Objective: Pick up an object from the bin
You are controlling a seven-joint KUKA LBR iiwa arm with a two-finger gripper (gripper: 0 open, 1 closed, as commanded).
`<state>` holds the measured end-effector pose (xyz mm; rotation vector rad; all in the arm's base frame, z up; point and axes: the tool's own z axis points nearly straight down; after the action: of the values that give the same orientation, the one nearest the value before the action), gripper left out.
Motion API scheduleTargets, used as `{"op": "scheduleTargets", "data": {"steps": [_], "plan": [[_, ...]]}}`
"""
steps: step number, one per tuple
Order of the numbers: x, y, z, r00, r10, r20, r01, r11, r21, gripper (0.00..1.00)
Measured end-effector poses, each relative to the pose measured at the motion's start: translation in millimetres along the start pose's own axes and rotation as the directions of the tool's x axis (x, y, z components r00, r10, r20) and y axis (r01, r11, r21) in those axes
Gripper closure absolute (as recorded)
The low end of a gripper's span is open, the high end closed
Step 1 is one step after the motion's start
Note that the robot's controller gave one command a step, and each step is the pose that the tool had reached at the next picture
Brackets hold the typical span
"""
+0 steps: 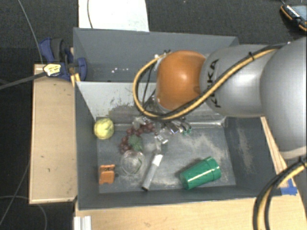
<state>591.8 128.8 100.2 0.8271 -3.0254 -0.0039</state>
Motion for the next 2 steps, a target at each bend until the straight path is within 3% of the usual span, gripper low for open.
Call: {"op": "scheduleTargets", "data": {"steps": [1, 2], "plan": [[-11.7, 18, 28, 0.932, 0.361, 0.018, -0.361, 0.933, -0.005, 0.0], [-30.6, 59, 28, 0.979, -0.204, 0.011, 0.204, 0.979, 0.002, 1.0]]}}
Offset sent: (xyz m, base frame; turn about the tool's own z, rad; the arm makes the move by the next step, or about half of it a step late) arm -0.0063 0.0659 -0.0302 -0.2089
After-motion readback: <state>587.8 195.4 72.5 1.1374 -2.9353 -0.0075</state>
